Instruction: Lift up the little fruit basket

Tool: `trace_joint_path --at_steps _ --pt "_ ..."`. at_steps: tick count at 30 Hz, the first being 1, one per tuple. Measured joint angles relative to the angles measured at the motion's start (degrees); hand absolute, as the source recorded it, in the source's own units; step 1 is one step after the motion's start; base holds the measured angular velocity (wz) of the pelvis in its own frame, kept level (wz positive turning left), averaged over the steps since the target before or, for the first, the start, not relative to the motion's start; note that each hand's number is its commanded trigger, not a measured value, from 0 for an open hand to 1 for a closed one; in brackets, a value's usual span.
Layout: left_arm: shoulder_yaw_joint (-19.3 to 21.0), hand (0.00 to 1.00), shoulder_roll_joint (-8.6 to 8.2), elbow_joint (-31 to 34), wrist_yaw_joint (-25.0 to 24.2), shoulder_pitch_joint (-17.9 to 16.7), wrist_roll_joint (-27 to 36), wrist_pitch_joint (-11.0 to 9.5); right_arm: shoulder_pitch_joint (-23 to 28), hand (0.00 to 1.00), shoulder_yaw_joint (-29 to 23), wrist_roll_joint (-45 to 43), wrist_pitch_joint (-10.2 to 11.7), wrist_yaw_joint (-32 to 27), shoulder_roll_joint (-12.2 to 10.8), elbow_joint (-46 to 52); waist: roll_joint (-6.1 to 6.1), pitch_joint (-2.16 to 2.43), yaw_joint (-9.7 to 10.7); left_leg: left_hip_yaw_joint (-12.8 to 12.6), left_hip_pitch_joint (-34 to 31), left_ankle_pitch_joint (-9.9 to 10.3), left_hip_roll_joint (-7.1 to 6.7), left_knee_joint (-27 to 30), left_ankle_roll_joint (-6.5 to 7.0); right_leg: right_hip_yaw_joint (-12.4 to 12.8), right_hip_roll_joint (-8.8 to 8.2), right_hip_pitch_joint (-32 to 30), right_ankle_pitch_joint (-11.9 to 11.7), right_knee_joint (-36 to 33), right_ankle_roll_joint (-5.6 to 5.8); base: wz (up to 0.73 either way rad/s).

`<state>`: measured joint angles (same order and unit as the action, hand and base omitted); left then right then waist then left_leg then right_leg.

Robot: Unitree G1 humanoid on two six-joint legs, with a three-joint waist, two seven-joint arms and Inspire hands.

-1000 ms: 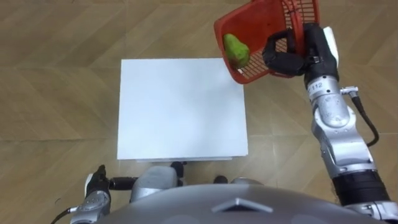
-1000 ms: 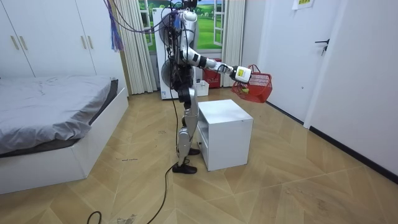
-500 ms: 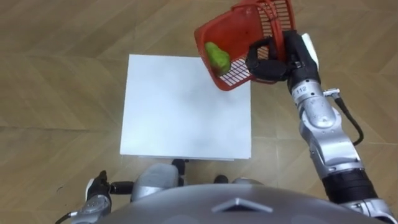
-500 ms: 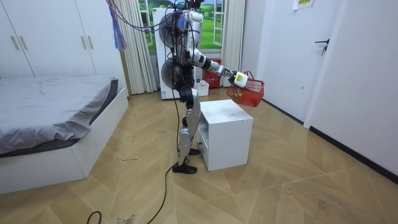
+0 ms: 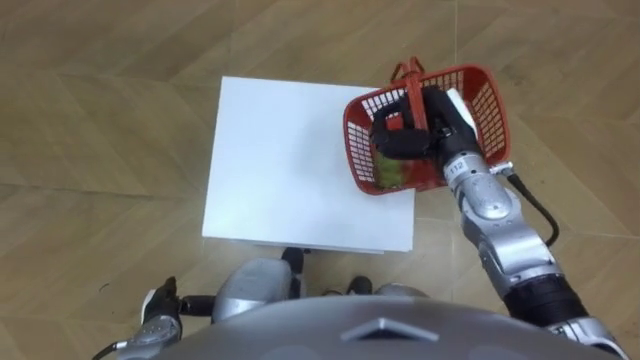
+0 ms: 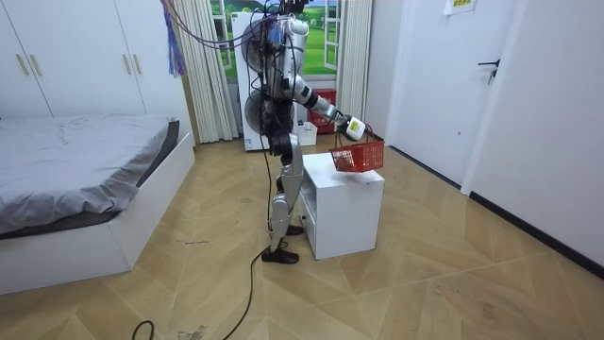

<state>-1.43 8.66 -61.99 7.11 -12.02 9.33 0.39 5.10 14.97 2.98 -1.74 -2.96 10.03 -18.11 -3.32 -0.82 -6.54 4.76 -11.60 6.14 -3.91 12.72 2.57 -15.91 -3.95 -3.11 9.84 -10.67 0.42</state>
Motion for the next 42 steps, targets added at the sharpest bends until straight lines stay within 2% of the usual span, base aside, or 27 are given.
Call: trace_joint_path --at_steps 8,18,19,20,26,29,35,42 --pt "0.2 0.0 -0.18 0.3 -0.3 0.0 -0.1 0.2 -0.1 1.0 -0.5 -0.3 -0.1 0.4 -0.6 -2.5 0.77 0.43 0.0 0.6 -0.7 0.0 -0.01 0.1 -0.01 -0.8 0.02 -0.1 0.0 0.0 0.0 0.04" --pt "1.2 0.0 -0.28 0.2 -1.6 0.7 -0.1 -0.4 -0.1 1.0 -0.6 1.0 -0.1 0.9 -0.8 -4.5 0.72 0.41 0.0 1.6 -2.2 0.0 -0.69 0.9 0.06 -2.0 -0.22 -1.0 0.1 0.0 0.18 0.06" --pt "1.2 0.0 -0.28 0.2 -1.6 0.7 -0.1 -0.5 -0.1 0.47 -0.6 1.1 -0.1 1.1 -0.8 -4.5 0.69 0.4 0.0 1.7 -2.3 0.0 -0.71 0.9 0.09 -2.0 -0.24 -1.0 0.1 0.0 0.18 0.0" --pt "1.2 0.0 -0.28 0.2 -1.6 0.7 -0.1 -0.7 -0.1 0.0 -0.5 1.3 -0.1 1.3 -0.8 -4.5 0.61 0.35 0.1 1.7 -2.3 0.0 -0.77 0.9 0.11 -2.0 -0.27 -1.1 0.1 0.0 0.18 0.0" --pt "1.2 0.0 -0.2 0.9 -1.5 1.2 -0.1 -0.7 -0.1 0.0 -0.5 2.3 -0.1 3.8 -0.8 -4.5 0.03 0.33 0.0 1.6 -2.3 0.0 -0.77 0.8 0.16 -2.1 -0.32 -1.0 0.2 -0.1 0.25 0.0" --pt "1.2 0.0 -0.18 1.7 -1.3 1.0 0.1 -0.7 -0.1 0.0 -0.4 3.7 -0.1 5.2 -0.7 -4.7 -0.29 0.17 0.0 1.6 -2.3 0.0 -0.75 0.8 0.16 -2.3 -0.32 -1.0 0.2 -0.1 0.25 0.0" --pt "0.5 0.0 0.12 2.3 -0.9 0.9 0.0 -0.7 0.0 0.0 1.0 4.7 -1.0 7.6 -0.5 -4.7 -0.57 0.05 -0.2 1.8 -2.8 0.1 -0.78 1.0 0.19 -2.9 -0.38 -1.1 0.2 -0.1 0.26 0.01" --pt "0.5 0.0 0.13 2.4 -0.2 1.0 -0.5 -0.7 -1.4 0.0 2.0 3.3 -1.6 10.9 -0.4 -4.7 -0.9 0.11 -0.5 2.0 -2.7 0.0 -0.81 1.0 0.2 -3.1 -0.37 -1.1 0.2 0.0 0.27 0.0"
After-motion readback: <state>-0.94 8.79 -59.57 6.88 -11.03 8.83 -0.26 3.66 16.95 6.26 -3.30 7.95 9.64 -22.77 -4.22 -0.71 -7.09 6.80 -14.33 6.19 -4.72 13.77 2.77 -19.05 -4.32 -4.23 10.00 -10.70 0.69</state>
